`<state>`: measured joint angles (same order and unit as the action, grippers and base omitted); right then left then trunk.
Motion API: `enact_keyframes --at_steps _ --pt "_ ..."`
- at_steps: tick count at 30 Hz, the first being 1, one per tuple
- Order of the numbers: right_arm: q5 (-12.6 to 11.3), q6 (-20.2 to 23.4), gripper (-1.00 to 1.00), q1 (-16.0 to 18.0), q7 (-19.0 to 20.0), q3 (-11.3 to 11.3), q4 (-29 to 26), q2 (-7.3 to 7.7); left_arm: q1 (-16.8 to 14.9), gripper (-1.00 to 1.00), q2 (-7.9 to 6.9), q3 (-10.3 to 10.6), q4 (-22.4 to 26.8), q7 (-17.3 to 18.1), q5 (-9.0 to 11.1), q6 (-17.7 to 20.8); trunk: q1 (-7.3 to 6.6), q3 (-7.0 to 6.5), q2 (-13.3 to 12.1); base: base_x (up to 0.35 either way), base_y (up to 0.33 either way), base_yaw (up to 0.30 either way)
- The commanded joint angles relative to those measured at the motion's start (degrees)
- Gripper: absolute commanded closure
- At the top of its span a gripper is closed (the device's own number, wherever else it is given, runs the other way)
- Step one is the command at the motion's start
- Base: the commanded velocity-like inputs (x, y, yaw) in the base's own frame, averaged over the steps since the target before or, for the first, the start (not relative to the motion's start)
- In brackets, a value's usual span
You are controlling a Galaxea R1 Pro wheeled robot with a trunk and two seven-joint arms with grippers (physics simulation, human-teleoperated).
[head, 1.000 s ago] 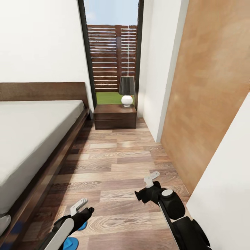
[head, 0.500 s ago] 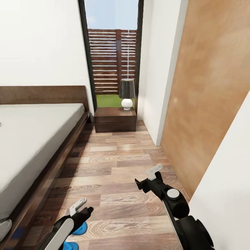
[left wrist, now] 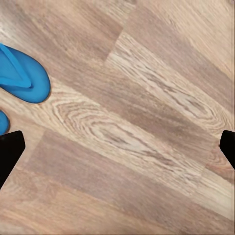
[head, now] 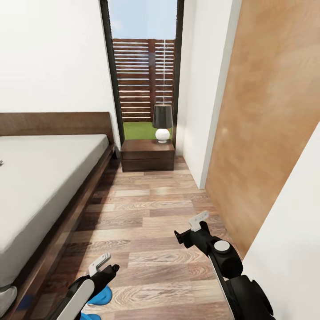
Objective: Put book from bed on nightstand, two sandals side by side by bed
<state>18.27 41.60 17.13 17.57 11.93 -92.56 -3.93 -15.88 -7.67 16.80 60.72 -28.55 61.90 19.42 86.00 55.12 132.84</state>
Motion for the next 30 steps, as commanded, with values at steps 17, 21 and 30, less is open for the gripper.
enact_keyframes --at_steps 17,21,30 --pt "0.61 0.58 -1.00 0.15 0.23 -3.87 -0.05 -3.42 -0.04 -1.00 -0.03 0.30 0.08 -0.42 0.44 -3.74 -3.75 -3.00 -6.81 0.000 0.000 0.000" --pt "0.62 0.60 -1.00 0.12 0.26 -3.98 -0.06 -3.45 -0.03 -1.00 -0.05 0.30 0.09 -0.37 0.46 -4.51 -4.63 -3.72 -8.41 0.000 0.000 0.000" --pt "0.65 0.61 -1.00 0.10 0.23 -3.97 -0.06 -3.47 -0.03 -1.00 -0.17 0.14 0.10 -0.18 1.39 -4.51 -6.60 -5.33 -12.02 0.000 0.000 0.000"
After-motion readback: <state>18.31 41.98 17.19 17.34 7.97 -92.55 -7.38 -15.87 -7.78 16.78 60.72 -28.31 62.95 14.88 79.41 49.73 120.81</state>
